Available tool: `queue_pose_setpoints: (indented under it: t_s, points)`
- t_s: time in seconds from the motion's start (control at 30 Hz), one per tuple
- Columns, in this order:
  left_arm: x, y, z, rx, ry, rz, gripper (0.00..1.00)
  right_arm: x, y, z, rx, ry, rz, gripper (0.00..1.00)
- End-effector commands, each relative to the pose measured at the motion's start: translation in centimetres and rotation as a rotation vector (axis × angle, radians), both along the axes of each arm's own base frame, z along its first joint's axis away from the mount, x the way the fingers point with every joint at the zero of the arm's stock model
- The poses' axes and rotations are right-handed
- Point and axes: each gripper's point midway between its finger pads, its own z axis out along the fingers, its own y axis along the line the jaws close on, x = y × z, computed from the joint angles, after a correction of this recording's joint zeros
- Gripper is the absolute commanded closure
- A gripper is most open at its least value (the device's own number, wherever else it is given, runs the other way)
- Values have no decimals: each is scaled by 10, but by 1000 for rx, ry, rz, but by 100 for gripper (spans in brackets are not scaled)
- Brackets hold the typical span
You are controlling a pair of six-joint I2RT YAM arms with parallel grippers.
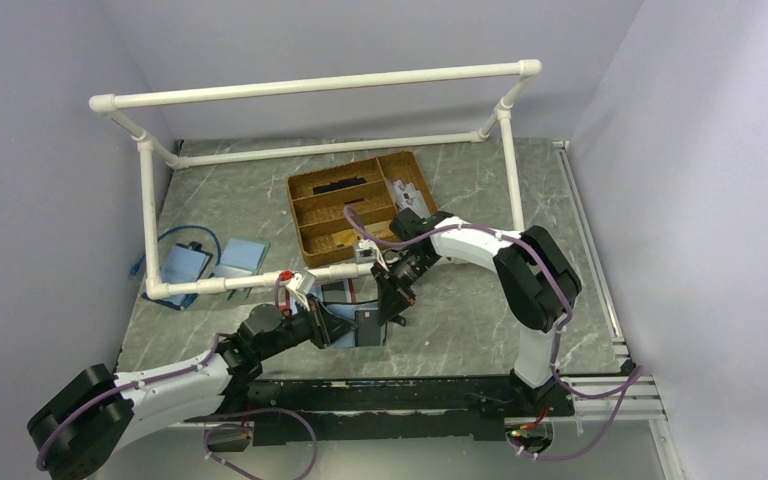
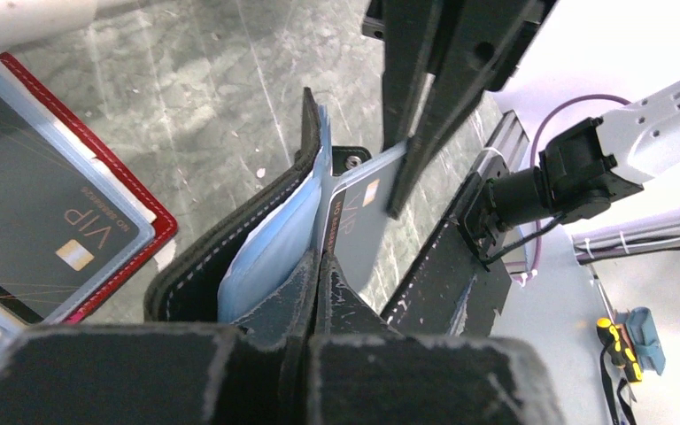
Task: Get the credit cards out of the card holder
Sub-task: Remove the credit card from the card holder.
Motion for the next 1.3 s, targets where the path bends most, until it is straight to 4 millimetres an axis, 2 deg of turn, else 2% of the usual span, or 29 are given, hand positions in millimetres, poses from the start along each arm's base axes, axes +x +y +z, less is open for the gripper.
queue_pose_setpoints:
  t_s: [0.0,0.1,0.17,0.4,0.67,0.7,0.83,0.87,1.03,1.1,1.17,1.27]
  points:
    - [-5,-6,22,-74,-49,-43,79,4,14,13,70,-18,14,100]
    - [-7,-5,21,-67,-29,-44,60,2,14,18,92,-14,27,100]
    - [-8,-3,21,-67,-25,-39,53,0,14,23,118,-16,43,100]
    - [-9,-1,21,-58,-21,-37,47,-7,12,32,164,3,72,100]
    - [-9,-11,21,-63,-11,-79,55,-9,12,34,178,16,79,100]
    - [-9,-13,22,-66,-15,-86,60,-9,12,34,177,17,78,100]
    - [-9,-19,25,-70,-26,-115,98,-8,13,30,159,12,73,100]
    - [-10,-19,24,-70,-24,-120,100,-7,13,28,152,9,70,100]
    - [-13,-16,23,-74,-45,-124,100,0,11,21,110,-34,65,100]
    - [-15,-13,22,-59,-54,-125,100,1,8,19,96,-64,76,93]
    - [-16,-11,20,-37,-61,-127,100,1,4,18,89,-101,94,79]
    - [-18,-7,21,10,-85,-140,100,0,-4,23,85,-159,129,67]
